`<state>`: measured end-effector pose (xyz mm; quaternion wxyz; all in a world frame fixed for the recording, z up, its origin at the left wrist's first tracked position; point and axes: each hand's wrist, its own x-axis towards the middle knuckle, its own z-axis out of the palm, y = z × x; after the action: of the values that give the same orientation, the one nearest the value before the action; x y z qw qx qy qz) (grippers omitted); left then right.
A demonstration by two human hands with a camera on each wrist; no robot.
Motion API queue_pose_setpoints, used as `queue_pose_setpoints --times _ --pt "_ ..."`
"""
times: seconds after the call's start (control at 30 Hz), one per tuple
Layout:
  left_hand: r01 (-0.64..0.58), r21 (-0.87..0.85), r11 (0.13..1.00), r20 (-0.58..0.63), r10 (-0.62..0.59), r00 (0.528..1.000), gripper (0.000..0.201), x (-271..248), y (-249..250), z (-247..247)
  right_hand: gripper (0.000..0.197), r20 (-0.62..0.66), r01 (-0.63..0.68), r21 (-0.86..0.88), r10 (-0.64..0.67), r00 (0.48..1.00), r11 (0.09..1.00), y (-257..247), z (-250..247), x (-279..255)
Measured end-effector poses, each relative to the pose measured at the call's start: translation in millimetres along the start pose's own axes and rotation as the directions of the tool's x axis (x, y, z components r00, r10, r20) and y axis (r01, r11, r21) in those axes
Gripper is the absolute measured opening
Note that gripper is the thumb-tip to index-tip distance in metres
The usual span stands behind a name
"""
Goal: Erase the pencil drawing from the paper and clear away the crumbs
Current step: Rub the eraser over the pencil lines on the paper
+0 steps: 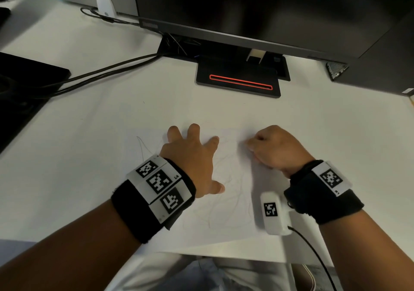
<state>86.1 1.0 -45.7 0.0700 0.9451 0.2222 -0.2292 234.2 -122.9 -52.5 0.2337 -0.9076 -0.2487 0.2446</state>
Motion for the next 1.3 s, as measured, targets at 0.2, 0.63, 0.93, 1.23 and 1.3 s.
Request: queue_pose_setpoints --times 0.2,0.63,0.93,1.23,1.3 --pt "0.002 -0.016 1.0 0.001 -0.002 1.0 0.103 0.9 0.7 -0.6 0.037 0.19 0.107 -0.093 -0.088 0.978 0.99 -12.5 16.3 -17.7" --pt "-0.003 0.003 1.0 -0.001 0.003 1.0 0.104 1.7 0.5 -0.7 0.035 0.008 0.02 -0.048 -0.02 1.0 0.999 1.0 -3.2 -6.7" --pt "0.001 0.005 1.0 -0.005 -0.001 1.0 0.104 0.9 0.9 -0.3 0.036 -0.001 0.056 -0.098 -0.056 0.998 0.994 2.0 -3.0 -11.8" --pt "0.003 0.014 1.0 -0.01 -0.003 1.0 0.104 0.2 1.2 -0.2 0.036 0.033 0.084 -0.104 -0.081 0.996 0.991 0.3 -0.3 -14.8" --pt "0.004 0.009 1.0 -0.007 -0.004 1.0 0.104 0.2 1.4 -0.2 0.035 0.048 0.118 -0.115 -0.114 0.992 0.986 -1.9 3.7 -18.9"
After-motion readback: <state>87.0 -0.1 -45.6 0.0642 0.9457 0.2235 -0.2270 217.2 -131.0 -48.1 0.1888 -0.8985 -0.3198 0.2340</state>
